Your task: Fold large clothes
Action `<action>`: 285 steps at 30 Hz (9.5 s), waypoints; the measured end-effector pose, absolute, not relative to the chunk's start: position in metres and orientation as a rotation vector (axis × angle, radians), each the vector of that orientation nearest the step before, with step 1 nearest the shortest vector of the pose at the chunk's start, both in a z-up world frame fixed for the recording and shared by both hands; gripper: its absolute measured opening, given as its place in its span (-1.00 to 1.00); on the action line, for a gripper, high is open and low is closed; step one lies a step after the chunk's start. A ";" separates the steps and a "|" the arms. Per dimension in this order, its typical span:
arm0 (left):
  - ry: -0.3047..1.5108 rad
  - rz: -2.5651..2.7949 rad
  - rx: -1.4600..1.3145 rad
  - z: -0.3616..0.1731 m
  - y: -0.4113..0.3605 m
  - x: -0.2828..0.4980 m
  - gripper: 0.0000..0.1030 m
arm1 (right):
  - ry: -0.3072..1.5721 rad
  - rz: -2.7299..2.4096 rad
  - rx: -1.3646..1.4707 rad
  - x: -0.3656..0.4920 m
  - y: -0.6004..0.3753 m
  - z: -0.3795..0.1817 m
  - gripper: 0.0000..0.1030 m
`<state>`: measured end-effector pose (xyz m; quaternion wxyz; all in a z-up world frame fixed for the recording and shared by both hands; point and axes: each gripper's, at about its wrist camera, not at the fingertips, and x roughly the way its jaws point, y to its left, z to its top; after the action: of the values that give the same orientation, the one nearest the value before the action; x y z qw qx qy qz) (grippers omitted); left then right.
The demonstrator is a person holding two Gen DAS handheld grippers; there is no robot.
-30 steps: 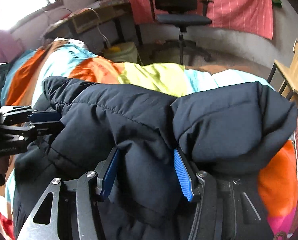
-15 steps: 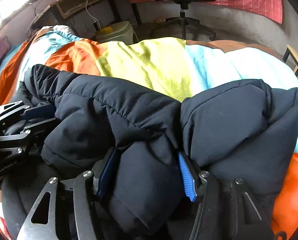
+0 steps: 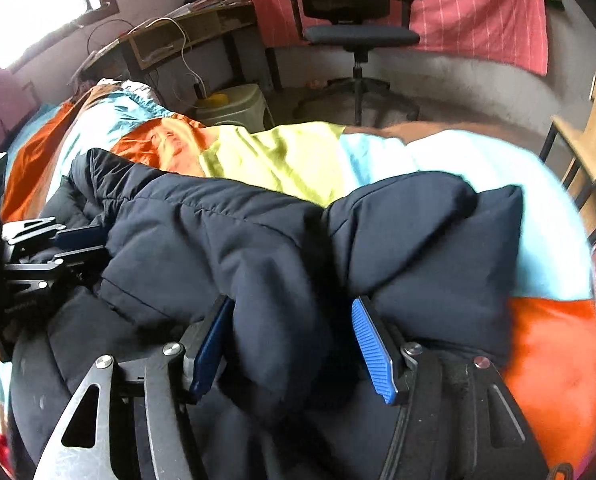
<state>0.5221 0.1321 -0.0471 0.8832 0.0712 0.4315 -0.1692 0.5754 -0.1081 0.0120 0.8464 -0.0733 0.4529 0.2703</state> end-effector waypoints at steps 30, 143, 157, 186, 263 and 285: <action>0.922 -0.228 0.083 -0.053 0.129 0.516 -0.47 | 0.971 0.379 -0.146 0.574 -0.119 -0.008 0.45; 0.902 -0.128 0.236 -0.079 0.043 0.067 0.97 | 0.921 0.659 -0.355 0.151 -0.203 -0.008 0.99; 0.955 -0.064 0.435 -0.123 0.039 0.062 0.97 | 1.053 0.626 -0.436 0.147 -0.210 -0.043 0.99; 0.728 0.031 0.520 -0.066 0.043 0.076 0.42 | 0.830 0.390 -0.866 0.122 -0.183 -0.065 0.96; 0.472 0.155 0.247 0.147 0.095 0.288 -0.93 | 0.525 0.485 -0.214 0.362 -0.150 0.184 -0.87; 0.596 0.246 0.120 0.087 0.151 0.450 -0.93 | 0.660 0.364 -0.331 0.543 -0.068 0.129 -0.87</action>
<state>0.4500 0.1511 0.0866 0.9467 0.0587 0.2928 0.1208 0.5429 -0.0680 0.1285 0.9165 -0.1607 0.3209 0.1767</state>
